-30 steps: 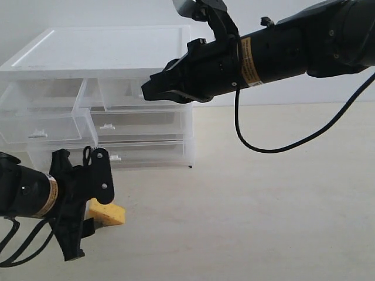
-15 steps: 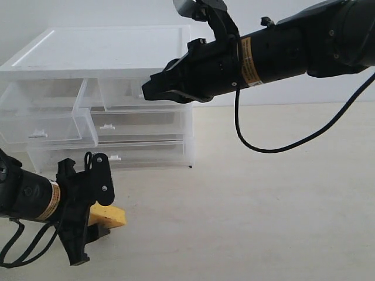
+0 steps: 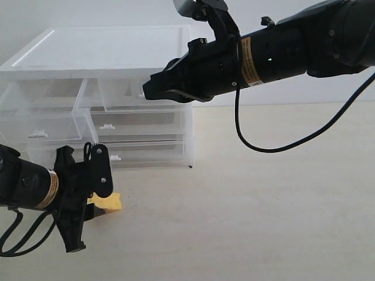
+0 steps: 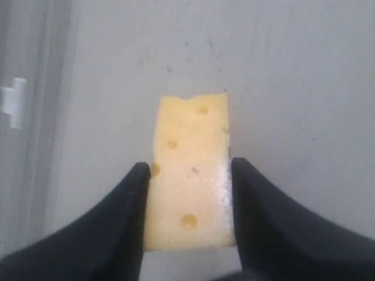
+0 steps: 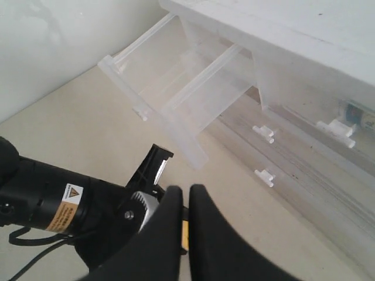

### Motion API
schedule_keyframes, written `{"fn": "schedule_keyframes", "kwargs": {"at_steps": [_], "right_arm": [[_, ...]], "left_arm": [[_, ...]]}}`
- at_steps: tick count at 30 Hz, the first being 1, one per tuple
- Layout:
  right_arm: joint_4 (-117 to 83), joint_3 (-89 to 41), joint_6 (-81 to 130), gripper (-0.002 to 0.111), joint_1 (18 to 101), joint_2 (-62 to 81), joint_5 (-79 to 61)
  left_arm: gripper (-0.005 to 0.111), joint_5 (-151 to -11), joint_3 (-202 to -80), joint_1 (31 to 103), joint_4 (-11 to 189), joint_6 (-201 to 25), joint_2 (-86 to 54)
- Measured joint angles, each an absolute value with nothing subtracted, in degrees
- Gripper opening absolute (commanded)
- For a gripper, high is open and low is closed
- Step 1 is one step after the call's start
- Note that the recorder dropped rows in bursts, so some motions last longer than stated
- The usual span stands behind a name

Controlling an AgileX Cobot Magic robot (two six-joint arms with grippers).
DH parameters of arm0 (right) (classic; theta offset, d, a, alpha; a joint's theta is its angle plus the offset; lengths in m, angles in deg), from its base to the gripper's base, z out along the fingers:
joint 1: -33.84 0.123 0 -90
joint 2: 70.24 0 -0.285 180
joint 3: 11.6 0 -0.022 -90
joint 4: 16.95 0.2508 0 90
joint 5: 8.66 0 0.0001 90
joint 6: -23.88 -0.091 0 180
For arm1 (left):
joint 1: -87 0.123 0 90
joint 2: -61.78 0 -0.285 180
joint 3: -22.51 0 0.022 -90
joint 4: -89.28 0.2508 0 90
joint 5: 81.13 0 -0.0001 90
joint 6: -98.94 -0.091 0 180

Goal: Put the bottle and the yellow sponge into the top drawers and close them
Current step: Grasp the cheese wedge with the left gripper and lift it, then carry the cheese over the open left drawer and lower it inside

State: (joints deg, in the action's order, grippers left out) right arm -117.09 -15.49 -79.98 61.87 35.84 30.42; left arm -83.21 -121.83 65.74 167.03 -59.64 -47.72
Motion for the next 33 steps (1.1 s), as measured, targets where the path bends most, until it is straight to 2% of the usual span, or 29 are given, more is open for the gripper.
{"fn": "schedule_keyframes", "kwargs": {"at_steps": [20,26,33], "right_arm": [[-117.09,-15.49,-79.98,0.000,61.87,35.84,29.67],[-117.09,-15.49,-79.98,0.000,61.87,35.84,29.77],[-117.09,-15.49,-79.98,0.000,61.87,35.84,30.00]], "left_arm": [[0.004,-100.80,-114.75,65.74,167.08,-59.02,-21.57],[0.004,-88.98,-114.75,65.74,164.80,-58.23,-13.78],[0.004,-75.28,-115.47,65.74,163.94,-57.99,-13.27]]}}
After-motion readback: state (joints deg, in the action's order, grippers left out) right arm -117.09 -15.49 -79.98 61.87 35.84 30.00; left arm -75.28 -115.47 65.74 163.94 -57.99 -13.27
